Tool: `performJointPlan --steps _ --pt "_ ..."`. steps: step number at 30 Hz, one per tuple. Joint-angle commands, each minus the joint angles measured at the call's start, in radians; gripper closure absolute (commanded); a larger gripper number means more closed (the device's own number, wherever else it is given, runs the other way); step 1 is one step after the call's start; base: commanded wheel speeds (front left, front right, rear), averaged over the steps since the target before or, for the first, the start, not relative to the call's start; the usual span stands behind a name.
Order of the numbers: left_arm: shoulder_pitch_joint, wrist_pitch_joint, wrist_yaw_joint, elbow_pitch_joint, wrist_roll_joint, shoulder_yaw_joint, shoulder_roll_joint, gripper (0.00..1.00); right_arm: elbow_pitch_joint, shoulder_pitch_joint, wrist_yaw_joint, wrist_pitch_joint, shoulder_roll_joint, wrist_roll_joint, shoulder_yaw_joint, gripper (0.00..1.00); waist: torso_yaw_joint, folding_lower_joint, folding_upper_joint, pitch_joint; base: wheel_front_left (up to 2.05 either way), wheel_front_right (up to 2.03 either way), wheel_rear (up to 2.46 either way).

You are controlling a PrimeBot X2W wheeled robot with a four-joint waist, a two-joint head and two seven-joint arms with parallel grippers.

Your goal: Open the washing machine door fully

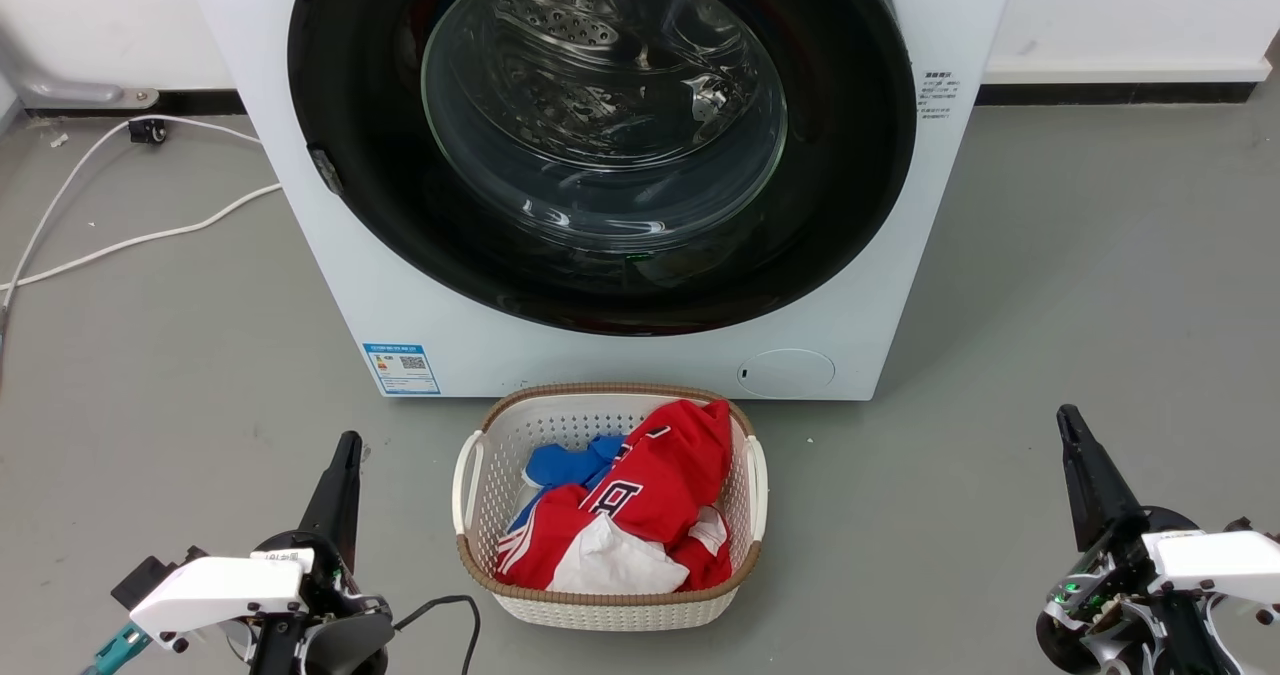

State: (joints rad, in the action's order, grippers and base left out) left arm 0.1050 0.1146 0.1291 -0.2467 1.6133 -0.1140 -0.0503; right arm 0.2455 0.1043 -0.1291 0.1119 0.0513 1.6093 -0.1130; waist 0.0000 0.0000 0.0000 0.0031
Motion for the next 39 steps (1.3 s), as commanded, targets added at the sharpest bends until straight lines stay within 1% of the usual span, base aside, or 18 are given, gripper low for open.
performJointPlan --steps 1,39 --pt "0.008 0.002 0.004 0.003 -0.001 -0.002 0.001 1.0 0.0 0.011 -0.003 -0.002 -0.002 -0.001 0.001 1.0 0.0 0.0 0.0 0.0 0.0 0.0 0.0" --pt "0.008 0.002 0.004 0.003 -0.001 -0.002 0.001 1.0 0.0 0.011 -0.003 -0.002 -0.002 -0.001 0.001 1.0 0.0 0.0 0.0 0.0 0.0 0.0 0.0"
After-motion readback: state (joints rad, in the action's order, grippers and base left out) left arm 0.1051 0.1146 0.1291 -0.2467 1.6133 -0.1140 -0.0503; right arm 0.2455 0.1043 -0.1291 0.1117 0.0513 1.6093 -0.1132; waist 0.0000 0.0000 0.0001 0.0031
